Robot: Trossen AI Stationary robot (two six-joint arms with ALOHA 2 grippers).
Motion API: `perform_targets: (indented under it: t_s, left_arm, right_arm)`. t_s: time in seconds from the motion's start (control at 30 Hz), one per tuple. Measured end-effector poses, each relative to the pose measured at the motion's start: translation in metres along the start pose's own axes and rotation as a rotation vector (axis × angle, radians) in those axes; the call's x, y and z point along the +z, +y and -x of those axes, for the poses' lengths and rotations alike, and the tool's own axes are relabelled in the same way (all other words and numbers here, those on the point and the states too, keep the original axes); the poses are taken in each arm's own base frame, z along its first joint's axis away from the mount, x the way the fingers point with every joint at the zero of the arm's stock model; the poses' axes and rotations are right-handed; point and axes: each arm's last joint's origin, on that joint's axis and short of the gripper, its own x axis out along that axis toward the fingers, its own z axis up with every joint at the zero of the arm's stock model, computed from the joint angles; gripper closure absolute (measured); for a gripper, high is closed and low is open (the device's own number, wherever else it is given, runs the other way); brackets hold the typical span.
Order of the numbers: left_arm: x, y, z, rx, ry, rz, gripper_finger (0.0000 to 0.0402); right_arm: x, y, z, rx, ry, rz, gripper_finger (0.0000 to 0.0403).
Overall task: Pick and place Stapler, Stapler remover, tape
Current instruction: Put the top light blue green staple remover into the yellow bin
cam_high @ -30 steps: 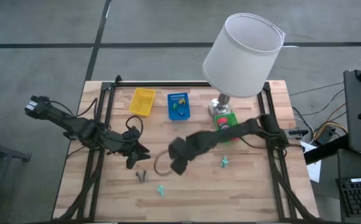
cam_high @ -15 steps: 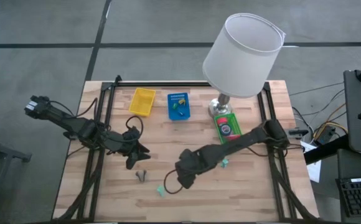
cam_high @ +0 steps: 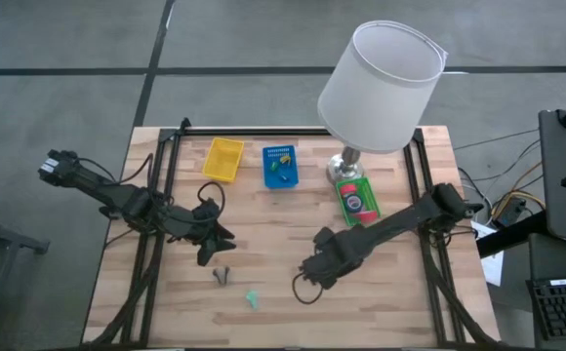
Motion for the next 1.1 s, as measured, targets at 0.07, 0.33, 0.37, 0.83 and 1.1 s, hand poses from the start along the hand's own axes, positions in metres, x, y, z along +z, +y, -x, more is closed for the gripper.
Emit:
perform_targets:
  t_s: [0.07, 0.33, 0.37, 0.83, 1.1]
  left_arm:
    - [0.000, 0.000, 0.000, 0.000, 0.000, 0.001, 0.0234]
    - [0.000, 0.000, 0.000, 0.000, 0.000, 0.002, 0.0234]
    - [0.000, 0.000, 0.000, 0.000, 0.000, 0.002, 0.0234]
    - [0.000, 0.000, 0.000, 0.006, -0.007, 0.003, 0.0234]
    - [0.000, 0.000, 0.000, 0.007, -0.007, 0.006, 0.0234]
  right_arm:
    - [-0.004, -0.009, 0.003, 0.020, -0.007, -0.046, 0.0197]
    - [-0.036, -0.047, 0.000, 0.269, -0.057, -0.306, 0.0197]
    - [-0.041, -0.052, -0.003, 0.296, -0.064, -0.333, 0.0197]
    - [-0.081, -0.117, -0.060, 0.589, -0.124, -0.765, 0.0205]
    - [-0.083, -0.125, -0.088, 0.604, -0.137, -0.838, 0.0225]
